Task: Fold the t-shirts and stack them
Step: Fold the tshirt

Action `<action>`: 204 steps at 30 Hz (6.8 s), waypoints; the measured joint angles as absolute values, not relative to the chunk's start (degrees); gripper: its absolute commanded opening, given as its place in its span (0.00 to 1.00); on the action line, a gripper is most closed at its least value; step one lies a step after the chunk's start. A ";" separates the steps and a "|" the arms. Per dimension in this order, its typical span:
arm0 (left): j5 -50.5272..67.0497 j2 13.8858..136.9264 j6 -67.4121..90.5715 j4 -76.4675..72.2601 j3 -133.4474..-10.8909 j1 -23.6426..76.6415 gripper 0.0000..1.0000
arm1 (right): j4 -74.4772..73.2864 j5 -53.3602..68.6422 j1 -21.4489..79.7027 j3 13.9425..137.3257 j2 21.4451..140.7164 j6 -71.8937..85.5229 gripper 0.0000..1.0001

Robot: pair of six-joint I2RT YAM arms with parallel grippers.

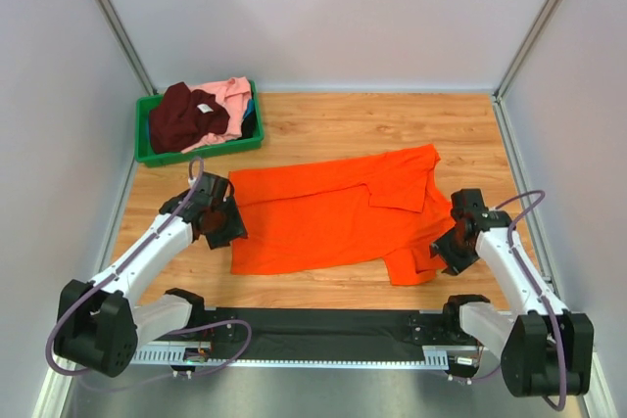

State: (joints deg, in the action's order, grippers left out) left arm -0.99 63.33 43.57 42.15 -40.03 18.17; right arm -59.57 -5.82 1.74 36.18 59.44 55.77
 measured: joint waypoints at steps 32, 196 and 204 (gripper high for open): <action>-0.97 59.88 53.65 46.44 -34.26 18.17 0.52 | -62.33 -7.68 3.33 32.99 43.38 64.62 0.00; -4.36 50.28 75.99 55.75 -28.84 28.42 0.52 | -60.23 -10.96 2.98 22.00 34.26 76.18 0.00; -6.46 32.97 92.58 60.49 -27.68 28.49 0.52 | -60.29 -9.98 2.98 21.98 32.18 75.22 0.00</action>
